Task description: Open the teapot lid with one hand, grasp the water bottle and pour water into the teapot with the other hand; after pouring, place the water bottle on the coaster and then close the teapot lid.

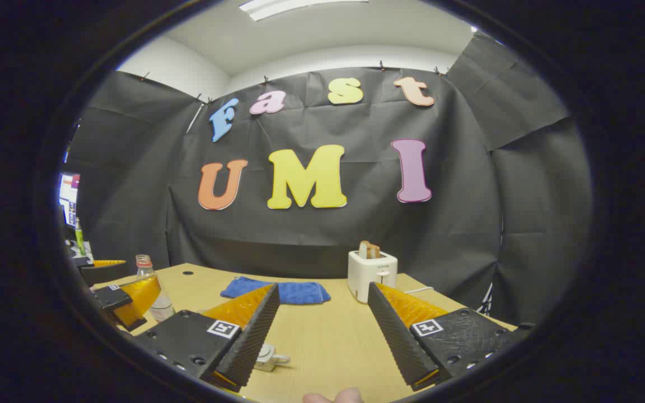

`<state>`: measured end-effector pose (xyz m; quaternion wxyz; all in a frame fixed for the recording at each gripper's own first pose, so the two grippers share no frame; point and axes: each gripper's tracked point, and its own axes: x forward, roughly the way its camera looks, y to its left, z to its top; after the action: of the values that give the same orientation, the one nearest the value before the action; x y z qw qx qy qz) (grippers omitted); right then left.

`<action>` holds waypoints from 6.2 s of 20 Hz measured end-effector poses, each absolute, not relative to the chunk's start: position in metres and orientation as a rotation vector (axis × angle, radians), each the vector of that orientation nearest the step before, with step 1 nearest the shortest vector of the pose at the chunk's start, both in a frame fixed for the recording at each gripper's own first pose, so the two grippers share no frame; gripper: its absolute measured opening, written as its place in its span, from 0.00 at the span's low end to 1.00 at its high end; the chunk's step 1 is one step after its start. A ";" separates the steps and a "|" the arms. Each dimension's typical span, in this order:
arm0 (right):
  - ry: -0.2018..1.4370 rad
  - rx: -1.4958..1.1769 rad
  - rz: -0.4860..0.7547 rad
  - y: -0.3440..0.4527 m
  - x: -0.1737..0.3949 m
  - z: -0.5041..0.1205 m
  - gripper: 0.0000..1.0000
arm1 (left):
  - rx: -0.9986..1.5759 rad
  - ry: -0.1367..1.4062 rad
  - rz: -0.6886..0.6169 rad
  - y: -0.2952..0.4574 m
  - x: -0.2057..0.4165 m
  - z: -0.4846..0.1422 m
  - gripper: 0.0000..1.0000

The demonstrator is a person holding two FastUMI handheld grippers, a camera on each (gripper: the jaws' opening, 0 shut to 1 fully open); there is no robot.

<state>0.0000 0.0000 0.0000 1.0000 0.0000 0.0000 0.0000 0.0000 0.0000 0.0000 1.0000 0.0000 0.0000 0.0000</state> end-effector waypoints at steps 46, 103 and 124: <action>0.241 -0.056 0.156 0.089 0.055 -0.135 0.95 | 0.032 -0.006 0.075 0.057 -0.002 0.013 0.99; 0.223 -0.053 0.221 0.005 0.027 -0.091 0.00 | 0.631 0.280 -0.052 0.034 0.028 -0.090 0.74; 0.220 -0.043 0.214 -0.028 0.009 -0.095 0.00 | 1.555 0.153 -0.052 0.017 0.033 -0.080 0.74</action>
<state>0.0094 -0.0282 -0.0951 0.9880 -0.0213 0.1095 0.1068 0.0330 0.0166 -0.0798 0.7099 0.7006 0.0690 -0.0235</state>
